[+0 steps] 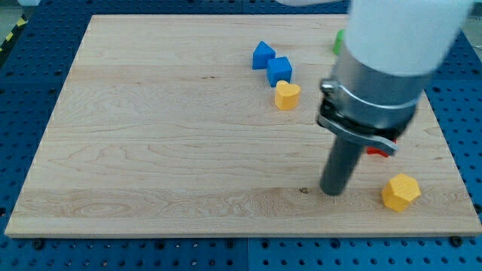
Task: Move the yellow hexagon to the left and a bit up
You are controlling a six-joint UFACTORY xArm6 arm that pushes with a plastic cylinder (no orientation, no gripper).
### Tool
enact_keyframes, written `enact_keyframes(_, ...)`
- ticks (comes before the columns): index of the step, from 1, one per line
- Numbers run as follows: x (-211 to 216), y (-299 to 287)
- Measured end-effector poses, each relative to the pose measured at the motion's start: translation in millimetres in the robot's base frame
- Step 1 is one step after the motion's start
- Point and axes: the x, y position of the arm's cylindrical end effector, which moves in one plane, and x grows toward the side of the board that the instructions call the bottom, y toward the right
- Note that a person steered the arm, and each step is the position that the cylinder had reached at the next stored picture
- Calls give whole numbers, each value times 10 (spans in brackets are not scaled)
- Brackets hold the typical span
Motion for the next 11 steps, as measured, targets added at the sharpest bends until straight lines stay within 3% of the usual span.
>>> enact_keyframes(2, 421, 312)
enact_keyframes(5, 395, 1428)
enact_keyframes(7, 83, 1405)
enact_keyframes(11, 62, 422)
